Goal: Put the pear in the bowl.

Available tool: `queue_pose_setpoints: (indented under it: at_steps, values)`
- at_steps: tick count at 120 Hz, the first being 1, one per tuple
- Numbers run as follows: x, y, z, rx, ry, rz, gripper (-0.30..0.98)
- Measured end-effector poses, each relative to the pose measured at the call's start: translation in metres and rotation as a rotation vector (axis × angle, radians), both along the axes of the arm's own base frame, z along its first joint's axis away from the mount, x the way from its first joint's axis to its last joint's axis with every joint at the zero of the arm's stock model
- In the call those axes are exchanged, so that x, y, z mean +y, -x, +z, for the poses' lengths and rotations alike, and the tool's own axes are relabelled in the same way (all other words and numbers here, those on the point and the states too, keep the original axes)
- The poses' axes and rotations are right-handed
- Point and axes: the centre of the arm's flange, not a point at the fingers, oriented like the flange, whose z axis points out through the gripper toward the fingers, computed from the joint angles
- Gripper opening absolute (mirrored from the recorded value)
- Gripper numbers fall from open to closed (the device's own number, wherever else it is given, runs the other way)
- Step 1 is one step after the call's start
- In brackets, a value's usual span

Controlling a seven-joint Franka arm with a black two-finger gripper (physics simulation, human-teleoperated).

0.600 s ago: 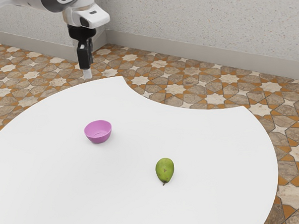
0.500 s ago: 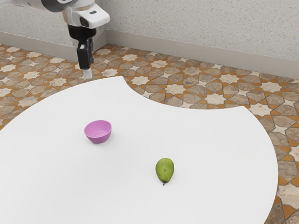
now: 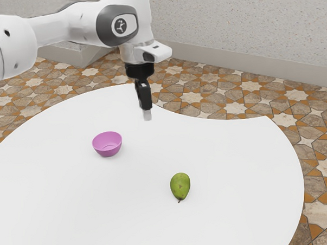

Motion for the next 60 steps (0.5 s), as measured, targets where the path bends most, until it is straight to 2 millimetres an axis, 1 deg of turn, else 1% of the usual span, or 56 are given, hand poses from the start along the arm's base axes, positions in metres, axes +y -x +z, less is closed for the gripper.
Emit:
queue_pose_setpoints:
  at_steps: [4,7,9,13,17,26,31,36,40,45,60]
  values:
    - [-0.018,-0.001,-0.011,0.01,-0.006,0.024,0.68]
    - [-0.026,-0.001,-0.016,0.014,-0.011,0.048,0.68]
    - [-0.029,-0.002,-0.019,0.016,-0.014,0.068,0.68]
    - [-0.029,-0.005,-0.024,0.018,-0.02,0.116,0.68]
    - [-0.029,-0.006,-0.025,0.015,-0.024,0.157,0.68]
    - [-0.04,-0.006,-0.027,0.004,-0.043,0.224,0.68]
    - [-0.052,-0.006,-0.031,-0.02,-0.069,0.242,0.69]
    - [-0.067,-0.004,-0.042,-0.043,-0.095,0.263,0.69]
    - [-0.074,-0.003,-0.051,-0.057,-0.114,0.292,0.68]
    - [-0.077,-0.005,-0.062,-0.071,-0.134,0.344,0.68]
    - [-0.069,-0.013,-0.096,-0.068,-0.165,0.525,0.69]
